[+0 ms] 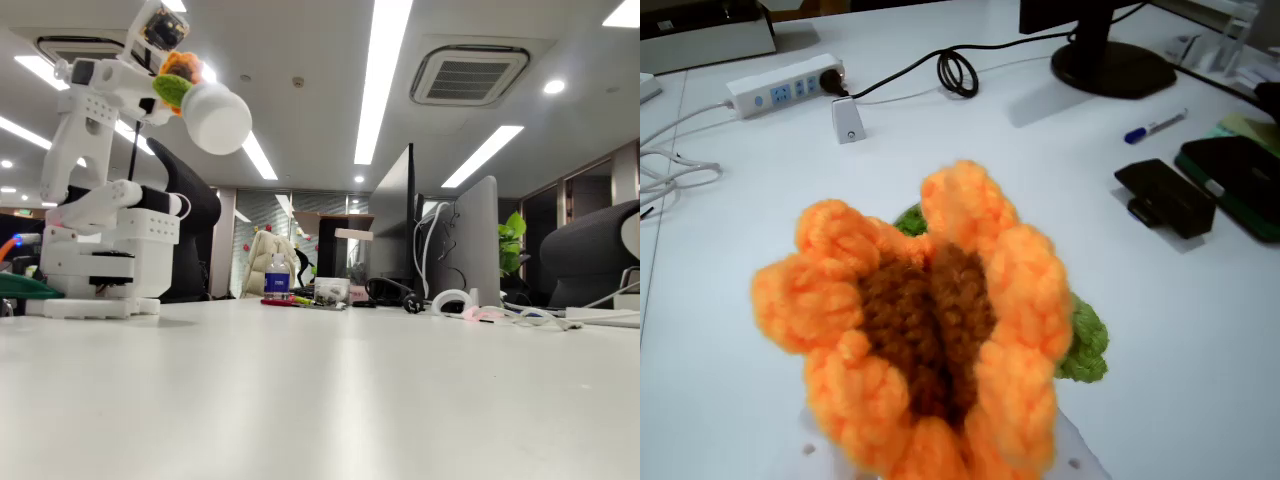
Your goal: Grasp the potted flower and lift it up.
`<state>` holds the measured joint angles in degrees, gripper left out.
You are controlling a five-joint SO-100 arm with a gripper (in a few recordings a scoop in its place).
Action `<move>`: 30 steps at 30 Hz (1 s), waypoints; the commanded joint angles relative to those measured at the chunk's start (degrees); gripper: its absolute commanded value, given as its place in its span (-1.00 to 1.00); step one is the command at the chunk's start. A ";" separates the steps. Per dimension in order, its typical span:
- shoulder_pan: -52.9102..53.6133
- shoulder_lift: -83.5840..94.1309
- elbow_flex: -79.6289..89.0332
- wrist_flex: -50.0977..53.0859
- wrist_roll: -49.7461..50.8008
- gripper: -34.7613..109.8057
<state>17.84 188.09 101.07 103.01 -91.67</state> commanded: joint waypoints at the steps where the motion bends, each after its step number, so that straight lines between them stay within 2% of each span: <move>1: 0.70 0.70 -1.76 0.70 -0.70 -0.52; 30: 0.44 0.70 -1.76 0.00 -0.62 -0.52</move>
<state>17.84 188.17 100.37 103.01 -91.67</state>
